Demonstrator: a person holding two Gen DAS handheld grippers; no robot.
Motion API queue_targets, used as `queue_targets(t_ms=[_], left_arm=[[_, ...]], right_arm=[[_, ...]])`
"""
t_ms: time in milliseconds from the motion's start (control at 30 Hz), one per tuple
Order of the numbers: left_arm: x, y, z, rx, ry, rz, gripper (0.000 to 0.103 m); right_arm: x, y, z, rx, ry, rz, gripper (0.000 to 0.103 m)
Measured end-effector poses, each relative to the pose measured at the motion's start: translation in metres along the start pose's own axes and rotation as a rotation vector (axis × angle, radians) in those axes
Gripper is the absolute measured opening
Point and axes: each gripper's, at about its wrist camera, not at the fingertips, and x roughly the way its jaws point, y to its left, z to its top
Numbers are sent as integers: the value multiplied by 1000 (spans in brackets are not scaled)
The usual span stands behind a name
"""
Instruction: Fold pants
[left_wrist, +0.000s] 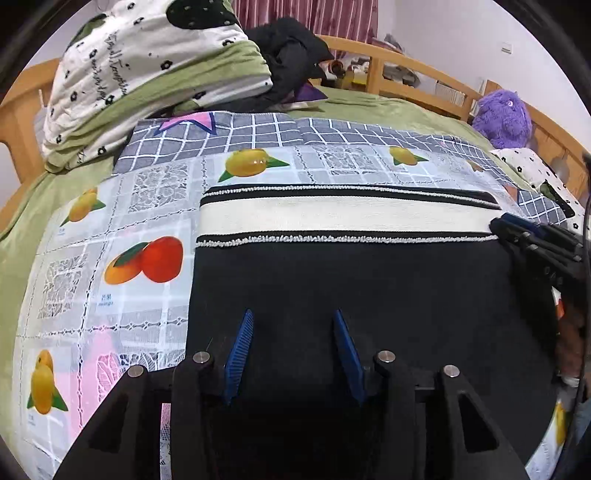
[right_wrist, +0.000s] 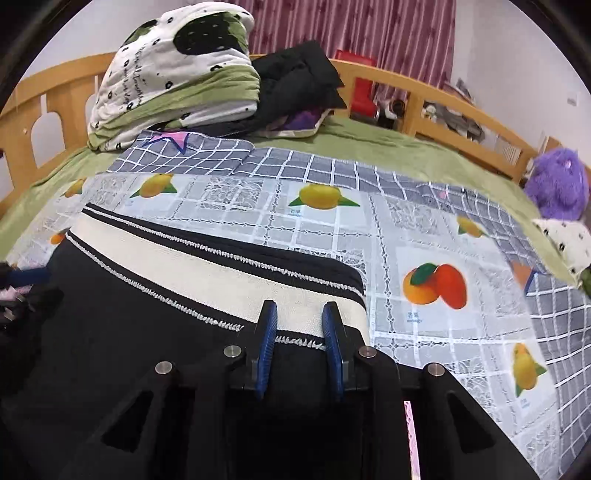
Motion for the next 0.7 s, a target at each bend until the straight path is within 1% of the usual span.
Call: queue_targets(t_ms=[133,233,300,400,467,500,567,633,700], left_arm=[[-7,1,-5,-27,17,-1,45],[-13,1,-12,-39,28,8,45],[-23,1,-24,-50,39,12,45],[-42,5,-43,-73,23,20,45],[-62,8,-68,-90,22,37,46],[-70,9,-80,-102,18,44,48],[-88,11,-102,-117,13,50,52],[-99,9,-113,-117,49,51,52],[-116,9,-113,-145,53,45,51]], right_arm=[[-6,-7,-2,40,10,29,25],[-21,-11,-10,86,18,62,26],[-37,-8,-23,76,30,80,27],[-62,-2,-50,53,36,71,27],[-76,-2,-69,82,46,78,29],[-83,-1,-81,88,64,72,31],[-92,4,-97,87,105,68,31],[-104,9,-107,79,120,56,31],[-120,12,-113,93,144,89,31]])
